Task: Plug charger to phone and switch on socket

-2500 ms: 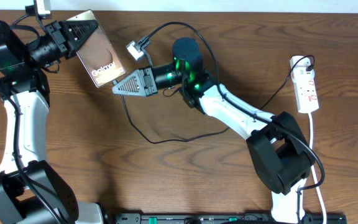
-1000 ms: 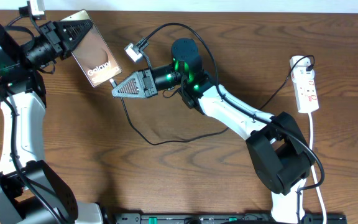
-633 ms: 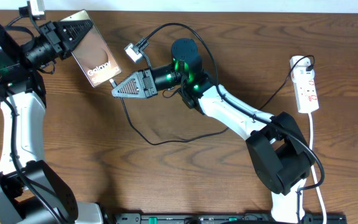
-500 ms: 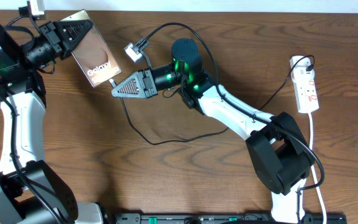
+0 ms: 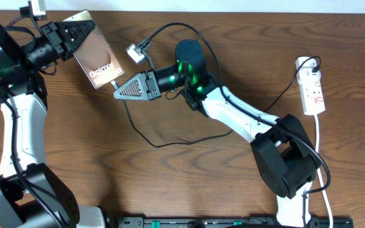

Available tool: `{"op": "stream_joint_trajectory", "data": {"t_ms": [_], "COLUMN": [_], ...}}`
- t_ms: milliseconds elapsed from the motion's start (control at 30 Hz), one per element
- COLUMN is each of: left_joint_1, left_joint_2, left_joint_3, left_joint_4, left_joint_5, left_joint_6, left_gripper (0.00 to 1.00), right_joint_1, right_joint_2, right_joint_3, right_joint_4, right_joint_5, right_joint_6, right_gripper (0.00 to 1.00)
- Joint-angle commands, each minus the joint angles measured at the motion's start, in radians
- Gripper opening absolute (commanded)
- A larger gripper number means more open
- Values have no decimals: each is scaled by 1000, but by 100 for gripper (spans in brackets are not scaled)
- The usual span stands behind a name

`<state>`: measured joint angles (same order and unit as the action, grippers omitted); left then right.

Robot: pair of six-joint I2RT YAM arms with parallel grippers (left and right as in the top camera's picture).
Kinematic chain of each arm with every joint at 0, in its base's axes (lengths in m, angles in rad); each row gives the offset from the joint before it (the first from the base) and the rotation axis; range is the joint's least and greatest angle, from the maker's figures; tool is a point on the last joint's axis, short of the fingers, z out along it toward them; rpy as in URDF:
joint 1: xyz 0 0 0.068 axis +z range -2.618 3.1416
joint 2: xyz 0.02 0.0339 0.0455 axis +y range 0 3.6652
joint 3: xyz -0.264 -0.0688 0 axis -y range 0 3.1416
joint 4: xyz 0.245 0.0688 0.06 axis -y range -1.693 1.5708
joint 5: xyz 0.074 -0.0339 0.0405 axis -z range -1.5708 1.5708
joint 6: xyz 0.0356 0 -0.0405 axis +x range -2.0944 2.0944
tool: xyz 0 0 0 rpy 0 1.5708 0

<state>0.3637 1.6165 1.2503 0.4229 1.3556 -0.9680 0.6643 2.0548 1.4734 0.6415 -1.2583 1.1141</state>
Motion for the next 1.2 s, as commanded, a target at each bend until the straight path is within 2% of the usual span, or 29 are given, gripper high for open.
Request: {"op": "stream_joint_trajectory", "data": {"t_ms": [0,200,1167], "left_joint_1": [-7,-7,-7], "left_joint_2": [-3,-3,-2], "left_joint_3": [6,6,6], "left_joint_4": [6,6,-27], "left_joint_5": [27,16,5], "left_joint_6": [5,-24,-20], "left_gripper": [7,8,7], "right_joint_1": [5,5,5], "right_joint_2": [-7,-7,-7], "right_joint_3": [16,16,16], "right_joint_4": [5,-6,-6], "right_joint_5": [18,18,19], "right_joint_6": [-20,-34,-34], "right_gripper": [1,1,1]}}
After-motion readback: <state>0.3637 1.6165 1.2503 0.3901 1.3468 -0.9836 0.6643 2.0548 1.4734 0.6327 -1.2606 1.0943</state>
